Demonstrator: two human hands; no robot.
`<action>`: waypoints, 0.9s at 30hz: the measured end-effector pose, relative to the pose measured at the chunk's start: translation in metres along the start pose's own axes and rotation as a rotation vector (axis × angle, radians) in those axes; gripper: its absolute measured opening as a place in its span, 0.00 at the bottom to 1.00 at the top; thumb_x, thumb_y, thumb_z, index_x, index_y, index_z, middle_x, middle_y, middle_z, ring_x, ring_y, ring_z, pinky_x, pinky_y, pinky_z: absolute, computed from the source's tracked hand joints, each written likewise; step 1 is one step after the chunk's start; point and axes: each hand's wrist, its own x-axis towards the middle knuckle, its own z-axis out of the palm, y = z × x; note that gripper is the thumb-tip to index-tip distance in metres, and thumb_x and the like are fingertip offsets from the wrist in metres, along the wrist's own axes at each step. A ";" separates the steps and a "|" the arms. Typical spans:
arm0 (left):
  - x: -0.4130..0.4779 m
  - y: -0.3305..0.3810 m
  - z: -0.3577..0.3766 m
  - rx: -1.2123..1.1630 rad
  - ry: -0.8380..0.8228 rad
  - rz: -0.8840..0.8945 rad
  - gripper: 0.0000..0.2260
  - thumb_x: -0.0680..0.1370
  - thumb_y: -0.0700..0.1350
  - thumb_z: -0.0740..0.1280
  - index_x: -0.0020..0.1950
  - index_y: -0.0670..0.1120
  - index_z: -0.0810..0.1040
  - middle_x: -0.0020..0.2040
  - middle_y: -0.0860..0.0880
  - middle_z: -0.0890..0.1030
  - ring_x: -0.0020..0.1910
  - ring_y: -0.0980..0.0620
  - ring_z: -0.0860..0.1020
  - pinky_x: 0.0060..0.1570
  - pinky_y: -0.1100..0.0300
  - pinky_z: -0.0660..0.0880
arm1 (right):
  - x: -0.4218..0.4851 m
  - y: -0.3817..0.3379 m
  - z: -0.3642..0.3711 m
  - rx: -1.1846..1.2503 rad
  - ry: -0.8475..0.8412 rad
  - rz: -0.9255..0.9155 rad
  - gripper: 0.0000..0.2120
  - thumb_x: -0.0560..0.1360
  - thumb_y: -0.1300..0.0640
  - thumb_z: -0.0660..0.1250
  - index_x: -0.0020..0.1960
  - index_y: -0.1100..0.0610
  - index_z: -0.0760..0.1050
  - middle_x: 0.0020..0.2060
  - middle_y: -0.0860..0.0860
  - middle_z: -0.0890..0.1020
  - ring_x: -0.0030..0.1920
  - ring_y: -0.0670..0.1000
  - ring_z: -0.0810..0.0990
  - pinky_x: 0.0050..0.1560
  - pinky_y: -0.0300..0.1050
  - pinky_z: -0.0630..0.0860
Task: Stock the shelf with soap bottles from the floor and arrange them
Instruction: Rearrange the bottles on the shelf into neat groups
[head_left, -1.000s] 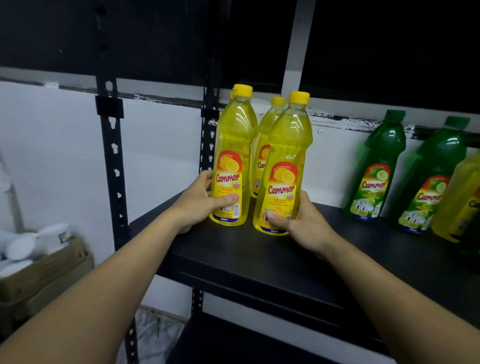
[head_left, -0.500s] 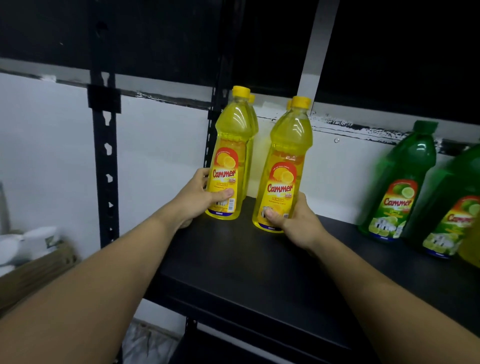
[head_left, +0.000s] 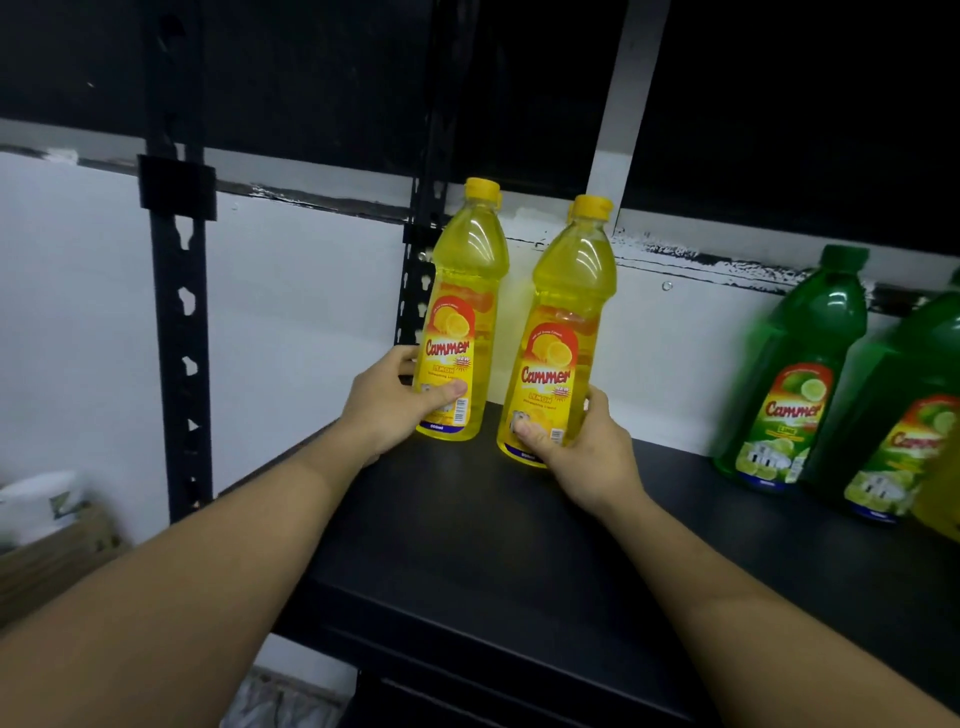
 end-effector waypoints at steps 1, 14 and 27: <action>-0.002 0.001 0.001 0.054 0.010 0.025 0.30 0.71 0.58 0.76 0.69 0.51 0.71 0.58 0.56 0.77 0.50 0.59 0.79 0.48 0.64 0.75 | 0.000 0.000 0.000 -0.006 0.005 -0.004 0.33 0.69 0.41 0.76 0.67 0.51 0.67 0.54 0.45 0.80 0.49 0.45 0.78 0.50 0.37 0.70; 0.002 -0.005 0.005 0.128 -0.003 0.076 0.40 0.65 0.59 0.80 0.72 0.53 0.65 0.59 0.57 0.77 0.54 0.55 0.79 0.57 0.56 0.77 | 0.004 0.005 0.000 -0.057 -0.078 -0.001 0.41 0.65 0.39 0.79 0.71 0.48 0.66 0.60 0.46 0.81 0.55 0.46 0.80 0.52 0.36 0.73; 0.003 -0.008 0.004 0.163 0.040 0.042 0.40 0.66 0.59 0.79 0.73 0.53 0.64 0.63 0.51 0.78 0.55 0.52 0.78 0.59 0.52 0.76 | 0.006 0.004 0.004 -0.092 -0.092 0.038 0.40 0.70 0.40 0.76 0.74 0.51 0.61 0.63 0.49 0.80 0.59 0.51 0.80 0.54 0.40 0.73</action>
